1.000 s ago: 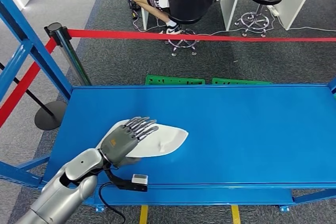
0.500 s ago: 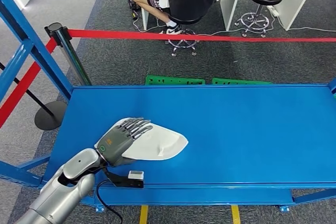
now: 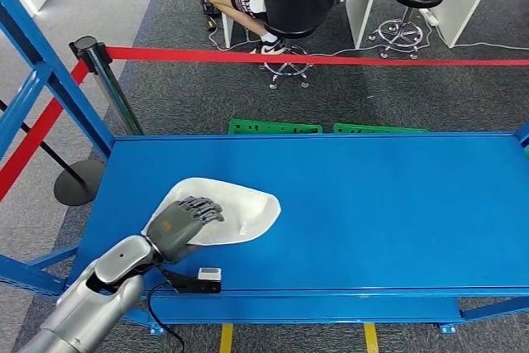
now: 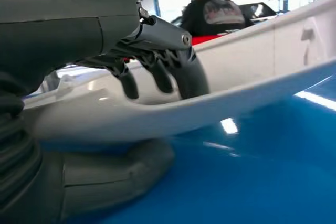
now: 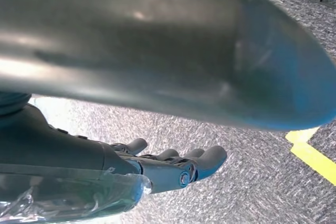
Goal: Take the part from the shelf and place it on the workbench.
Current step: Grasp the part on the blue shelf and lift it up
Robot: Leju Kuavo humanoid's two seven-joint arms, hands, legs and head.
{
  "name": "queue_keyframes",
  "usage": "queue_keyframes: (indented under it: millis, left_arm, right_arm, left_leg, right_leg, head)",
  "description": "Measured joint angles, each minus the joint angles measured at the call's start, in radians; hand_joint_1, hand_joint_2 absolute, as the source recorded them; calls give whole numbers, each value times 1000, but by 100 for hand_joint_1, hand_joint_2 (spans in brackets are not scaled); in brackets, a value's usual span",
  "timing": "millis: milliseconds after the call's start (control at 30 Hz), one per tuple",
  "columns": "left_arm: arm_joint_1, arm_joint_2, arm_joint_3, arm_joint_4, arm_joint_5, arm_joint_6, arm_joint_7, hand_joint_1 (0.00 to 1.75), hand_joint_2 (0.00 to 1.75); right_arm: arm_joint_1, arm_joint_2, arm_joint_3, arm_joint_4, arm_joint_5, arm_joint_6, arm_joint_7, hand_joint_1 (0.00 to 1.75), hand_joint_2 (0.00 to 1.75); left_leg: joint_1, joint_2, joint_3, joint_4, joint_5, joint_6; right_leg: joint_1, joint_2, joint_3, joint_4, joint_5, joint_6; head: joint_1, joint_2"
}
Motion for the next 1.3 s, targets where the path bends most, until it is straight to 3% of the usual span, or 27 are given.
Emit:
queue_keyframes:
  millis: [267,667,1133,1300]
  left_arm:
    - [49,60,70,-21,19,11,-10,175,175]
    - [64,57,128,-30,81,7,-62,175,175]
    - [112,-46,262,-83,481,-148,-234,175,175]
    - [123,-77,299,-115,574,-177,-257,175,175]
  right_arm:
    - [-3,0,40,0,0,-1,-6,0,0]
    - [-3,0,55,0,0,-2,0,0,0]
    - [-3,0,56,0,-1,-8,-3,0,0]
    - [-3,0,55,0,-2,-11,0,0,0]
  left_leg:
    - [0,0,13,0,-8,-3]
    - [0,0,16,0,-8,-3]
    - [-1,0,16,0,-9,-2]
    - [-1,0,16,0,-9,-2]
  right_leg:
    - [0,-1,7,0,-7,-3]
    - [0,-1,9,0,-7,-3]
    - [-1,-1,9,0,-9,-2]
    - [-1,-1,9,0,-9,-2]
  head:
    - [0,0]
    - [0,0]
    - [0,0]
    - [0,0]
